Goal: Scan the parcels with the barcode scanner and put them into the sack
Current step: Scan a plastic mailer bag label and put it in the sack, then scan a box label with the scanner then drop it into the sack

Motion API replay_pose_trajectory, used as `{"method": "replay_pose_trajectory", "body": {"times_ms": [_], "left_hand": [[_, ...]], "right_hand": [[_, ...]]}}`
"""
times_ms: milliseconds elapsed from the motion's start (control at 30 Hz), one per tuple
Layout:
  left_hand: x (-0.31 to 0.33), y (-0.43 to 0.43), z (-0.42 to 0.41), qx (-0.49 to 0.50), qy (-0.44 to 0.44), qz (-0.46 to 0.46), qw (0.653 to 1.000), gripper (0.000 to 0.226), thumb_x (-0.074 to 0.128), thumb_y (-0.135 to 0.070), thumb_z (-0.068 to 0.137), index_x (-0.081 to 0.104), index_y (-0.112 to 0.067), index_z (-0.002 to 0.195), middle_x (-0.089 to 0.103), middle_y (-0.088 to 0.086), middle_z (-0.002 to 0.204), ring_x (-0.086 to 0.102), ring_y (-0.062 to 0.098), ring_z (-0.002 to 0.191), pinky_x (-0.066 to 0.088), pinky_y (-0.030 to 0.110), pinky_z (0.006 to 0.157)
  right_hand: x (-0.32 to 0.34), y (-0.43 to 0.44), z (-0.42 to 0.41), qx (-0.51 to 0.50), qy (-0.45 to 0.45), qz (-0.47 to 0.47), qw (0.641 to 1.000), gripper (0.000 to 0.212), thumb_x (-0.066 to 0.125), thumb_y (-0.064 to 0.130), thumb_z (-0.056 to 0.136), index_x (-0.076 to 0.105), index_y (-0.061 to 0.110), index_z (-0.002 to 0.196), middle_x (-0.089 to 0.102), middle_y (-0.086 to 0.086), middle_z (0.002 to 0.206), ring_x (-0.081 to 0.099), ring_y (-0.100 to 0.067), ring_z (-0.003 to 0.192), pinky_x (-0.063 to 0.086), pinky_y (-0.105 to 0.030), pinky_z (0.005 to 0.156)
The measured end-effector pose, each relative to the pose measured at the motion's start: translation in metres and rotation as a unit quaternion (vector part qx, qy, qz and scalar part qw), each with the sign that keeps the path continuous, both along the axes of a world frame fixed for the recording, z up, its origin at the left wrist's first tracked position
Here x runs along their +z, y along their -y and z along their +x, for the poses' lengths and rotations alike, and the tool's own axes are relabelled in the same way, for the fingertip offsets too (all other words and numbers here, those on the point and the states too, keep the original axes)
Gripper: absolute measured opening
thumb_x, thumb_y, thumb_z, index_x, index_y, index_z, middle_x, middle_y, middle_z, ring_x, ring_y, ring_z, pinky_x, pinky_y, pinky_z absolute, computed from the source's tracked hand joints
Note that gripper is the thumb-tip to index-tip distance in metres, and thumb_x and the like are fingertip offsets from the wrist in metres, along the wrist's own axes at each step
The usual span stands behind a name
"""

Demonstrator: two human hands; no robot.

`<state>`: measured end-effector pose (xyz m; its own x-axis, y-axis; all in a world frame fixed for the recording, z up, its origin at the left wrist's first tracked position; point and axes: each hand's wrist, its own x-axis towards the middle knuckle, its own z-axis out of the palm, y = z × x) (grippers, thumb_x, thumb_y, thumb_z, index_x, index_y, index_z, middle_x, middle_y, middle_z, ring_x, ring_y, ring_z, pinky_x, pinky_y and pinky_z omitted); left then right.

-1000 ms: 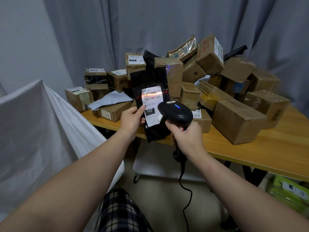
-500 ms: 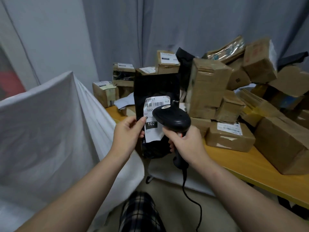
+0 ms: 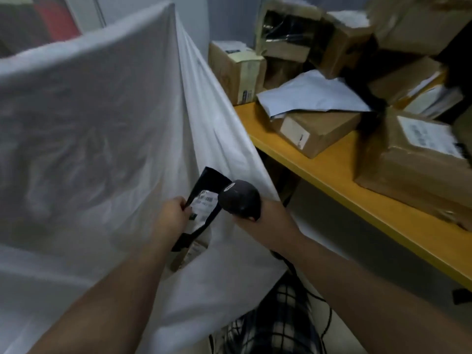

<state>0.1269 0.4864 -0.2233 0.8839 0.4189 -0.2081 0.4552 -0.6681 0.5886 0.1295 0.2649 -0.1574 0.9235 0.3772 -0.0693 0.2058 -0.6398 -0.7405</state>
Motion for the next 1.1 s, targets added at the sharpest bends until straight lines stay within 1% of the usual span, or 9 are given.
{"method": "replay_pose_trajectory", "body": {"times_ms": [133,233,333,400,533,733,900,1033,1100], "left_hand": [[-0.067,-0.017,0.014,-0.014,-0.111,0.039,0.993,0.016,0.052,-0.015,0.096,0.060,-0.002,0.102,0.064,0.020,0.101,0.061,0.035,0.095,0.050,0.038,0.083],[-0.094,-0.019,0.010,-0.063,-0.173,0.112,0.977,0.017,0.055,-0.012,0.093,0.060,-0.001,0.105,0.063,0.018,0.104,0.061,0.034,0.098,0.049,0.037,0.079],[-0.108,-0.016,0.007,-0.076,-0.217,0.148,0.962,0.019,0.050,-0.011,0.096,0.056,-0.001,0.111,0.059,0.018,0.110,0.059,0.033,0.103,0.044,0.035,0.075],[-0.105,-0.015,0.009,-0.073,-0.218,0.154,0.961,0.019,0.048,-0.016,0.099,0.055,-0.004,0.111,0.058,0.016,0.113,0.058,0.033,0.106,0.042,0.035,0.074],[-0.079,-0.009,0.014,-0.063,-0.146,0.153,0.975,0.018,0.046,-0.018,0.098,0.055,-0.008,0.110,0.058,0.014,0.114,0.058,0.032,0.103,0.050,0.039,0.082],[0.004,0.038,0.003,-0.088,0.019,0.145,0.985,0.035,0.046,-0.026,0.097,0.055,-0.009,0.127,0.058,0.013,0.121,0.053,0.030,0.110,0.044,0.038,0.087],[0.077,0.088,-0.028,-0.156,0.162,0.169,0.959,0.041,0.051,-0.028,0.096,0.051,-0.014,0.134,0.054,0.009,0.130,0.049,0.028,0.117,0.038,0.036,0.098],[0.134,0.133,-0.046,-0.209,0.242,0.176,0.931,0.042,0.050,-0.029,0.096,0.049,-0.017,0.136,0.052,0.005,0.134,0.047,0.024,0.120,0.036,0.034,0.101],[0.159,0.155,-0.050,-0.235,0.273,0.178,0.916,0.042,0.051,-0.030,0.096,0.049,-0.017,0.135,0.052,0.004,0.131,0.046,0.023,0.120,0.036,0.033,0.100]], "right_hand": [[-0.033,-0.003,0.014,0.025,0.002,-0.064,0.998,0.026,0.064,0.032,0.092,0.065,0.008,0.081,0.064,-0.012,0.073,0.062,-0.022,0.072,0.040,-0.027,0.057],[-0.046,0.000,0.018,0.012,0.031,-0.056,0.998,0.026,0.067,0.029,0.089,0.060,0.010,0.074,0.061,-0.011,0.068,0.059,-0.021,0.067,0.037,-0.020,0.053],[-0.055,-0.003,0.019,0.013,0.021,-0.052,0.998,0.028,0.067,0.033,0.088,0.062,0.007,0.082,0.063,-0.012,0.072,0.061,-0.021,0.070,0.049,-0.034,0.065],[-0.056,-0.006,0.018,0.009,0.008,-0.057,0.998,0.029,0.066,0.032,0.088,0.062,0.004,0.084,0.063,-0.014,0.073,0.060,-0.020,0.069,0.049,-0.033,0.063],[-0.047,-0.005,0.011,-0.016,-0.008,-0.062,0.998,0.032,0.065,0.031,0.089,0.058,0.005,0.074,0.061,-0.015,0.068,0.057,-0.020,0.064,0.035,-0.026,0.051],[-0.006,0.012,-0.013,-0.076,0.006,-0.047,0.996,0.030,0.068,0.035,0.087,0.064,0.006,0.081,0.065,-0.012,0.074,0.063,-0.023,0.073,0.047,-0.034,0.063],[0.034,0.054,-0.044,-0.133,0.031,0.042,0.990,0.023,0.072,0.036,0.081,0.057,0.019,0.077,0.064,0.000,0.071,0.064,-0.018,0.073,0.051,-0.035,0.068],[0.074,0.098,-0.070,-0.174,0.087,0.104,0.975,0.031,0.073,0.030,0.082,0.051,0.022,0.062,0.052,0.009,0.051,0.054,-0.003,0.053,0.039,-0.018,0.052],[0.093,0.121,-0.081,-0.196,0.115,0.109,0.968,0.026,0.074,0.032,0.082,0.055,0.023,0.067,0.053,0.009,0.053,0.053,-0.002,0.055,0.036,-0.018,0.051]]}}
